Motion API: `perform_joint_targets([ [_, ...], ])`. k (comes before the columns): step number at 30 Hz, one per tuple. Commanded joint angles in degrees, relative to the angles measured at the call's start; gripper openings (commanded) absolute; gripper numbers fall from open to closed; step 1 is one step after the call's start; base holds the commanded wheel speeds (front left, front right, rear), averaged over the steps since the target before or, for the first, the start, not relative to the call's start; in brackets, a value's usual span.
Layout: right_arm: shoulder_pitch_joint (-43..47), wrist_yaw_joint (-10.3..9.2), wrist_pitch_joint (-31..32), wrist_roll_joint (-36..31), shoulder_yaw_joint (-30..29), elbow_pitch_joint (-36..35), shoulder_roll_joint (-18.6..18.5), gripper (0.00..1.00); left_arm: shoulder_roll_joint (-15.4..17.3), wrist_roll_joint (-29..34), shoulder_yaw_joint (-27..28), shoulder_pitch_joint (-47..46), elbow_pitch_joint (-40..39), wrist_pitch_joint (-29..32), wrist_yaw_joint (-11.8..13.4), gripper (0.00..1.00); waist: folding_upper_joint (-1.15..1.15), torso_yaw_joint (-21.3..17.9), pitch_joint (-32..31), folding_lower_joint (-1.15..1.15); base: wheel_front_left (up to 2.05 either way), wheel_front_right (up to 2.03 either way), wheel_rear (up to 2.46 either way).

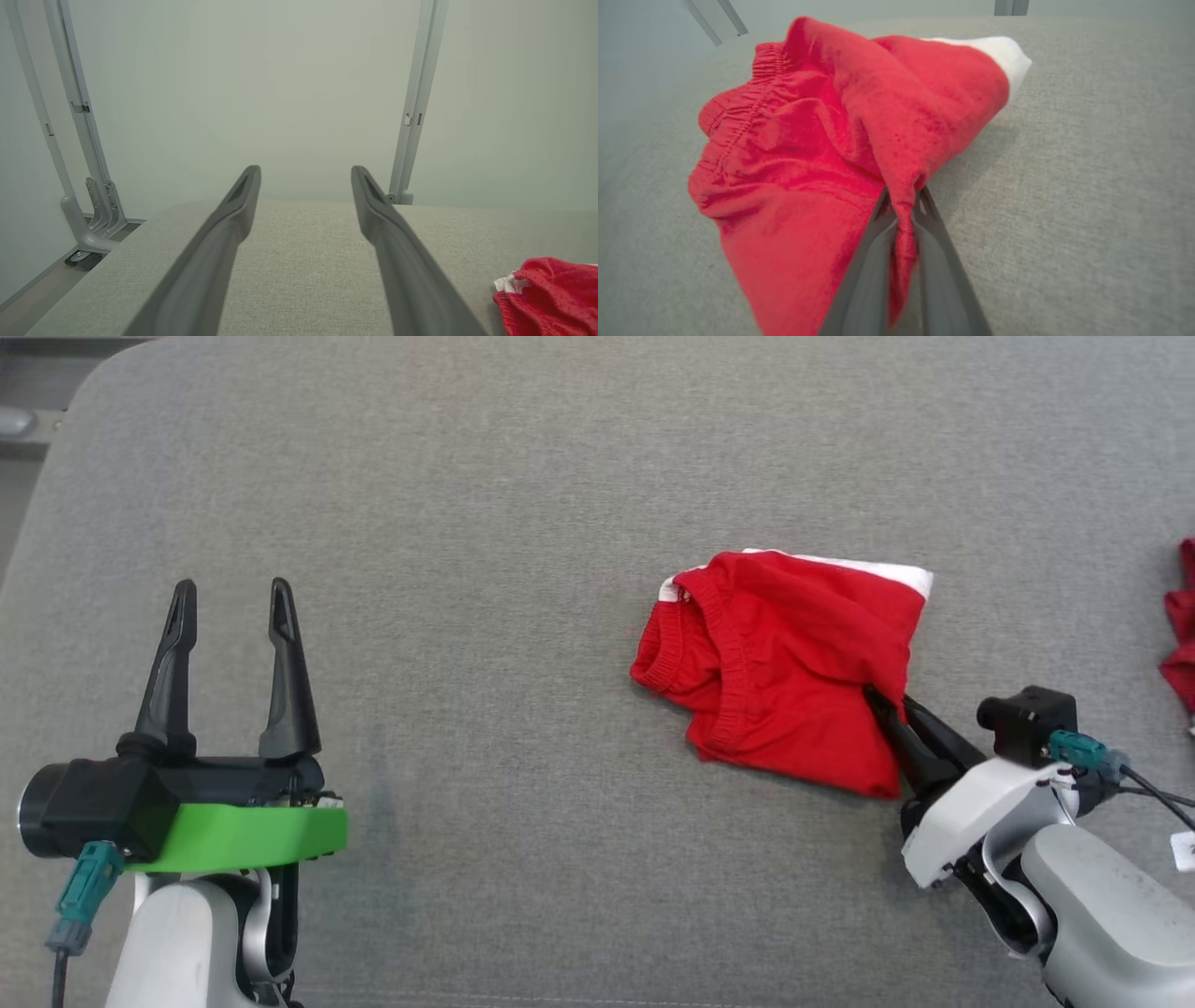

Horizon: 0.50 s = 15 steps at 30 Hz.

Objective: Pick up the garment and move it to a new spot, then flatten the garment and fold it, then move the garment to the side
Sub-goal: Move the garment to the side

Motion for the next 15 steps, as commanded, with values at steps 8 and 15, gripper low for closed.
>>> perform_joint_targets([
  [8,4.95,-0.03,-0.46,-2.85,-0.59,-3.71,-2.55,0.0,1.4,0.3,0.01,2.37,-0.9,1.0,0.3,1.0,0.0,-13.66,-3.59,0.0,0.0,0.0,0.0],
  [15,4.39,-0.03,0.82,-3.66,0.61,-5.58,-3.37,0.0,1.98,0.55,-0.57,2.96,-2.28,2.59,0.52,1.0,0.0,-18.5,-4.06,0.0,0.0,0.0,0.0],
])
